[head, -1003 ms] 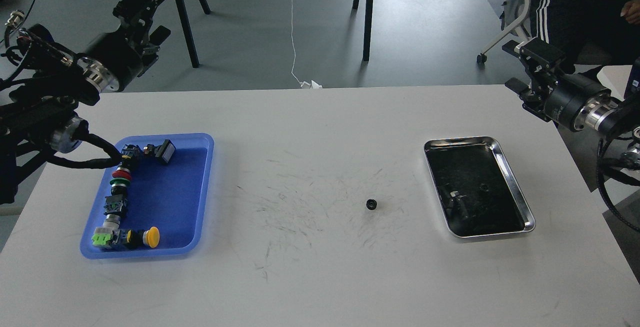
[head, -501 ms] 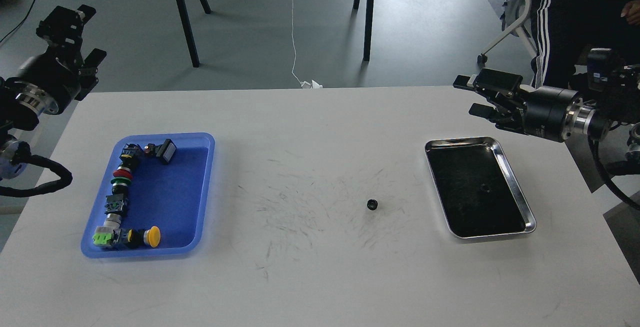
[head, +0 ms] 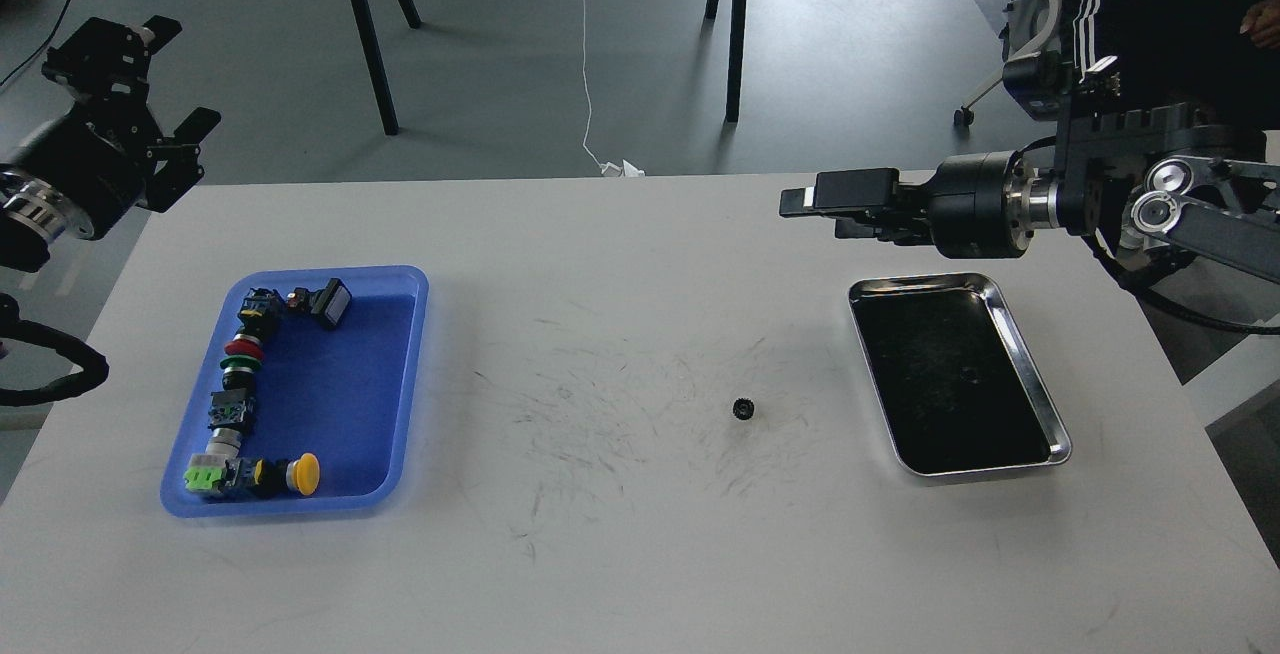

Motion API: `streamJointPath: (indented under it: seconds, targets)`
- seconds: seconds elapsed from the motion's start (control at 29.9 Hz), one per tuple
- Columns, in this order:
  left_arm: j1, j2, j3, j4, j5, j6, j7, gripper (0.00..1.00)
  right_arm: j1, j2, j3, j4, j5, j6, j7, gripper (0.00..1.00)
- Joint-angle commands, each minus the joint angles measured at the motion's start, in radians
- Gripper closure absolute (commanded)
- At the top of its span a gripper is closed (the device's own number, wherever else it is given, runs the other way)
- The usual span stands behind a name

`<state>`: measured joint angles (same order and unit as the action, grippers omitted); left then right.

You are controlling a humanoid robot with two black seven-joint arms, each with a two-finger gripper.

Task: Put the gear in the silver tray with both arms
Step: 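Reach the right gripper down toward the small black gear on the table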

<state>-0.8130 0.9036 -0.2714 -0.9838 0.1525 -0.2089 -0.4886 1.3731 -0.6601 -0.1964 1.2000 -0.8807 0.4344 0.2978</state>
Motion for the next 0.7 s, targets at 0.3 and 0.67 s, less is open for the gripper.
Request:
streamJointPath:
  seconds: [0.3,0.67]
  targets:
    - [0.008,-0.003,0.0,0.014,-0.001,0.031,0.0,0.02,0.216,0.269,-0.305,0.003,-0.293,0.007,0.073,0.04]
    - [0.008,-0.005,0.001,0.017,0.001,0.033,0.0,0.02,0.222,0.379,-0.466,-0.086,-0.483,0.0,0.182,0.04]
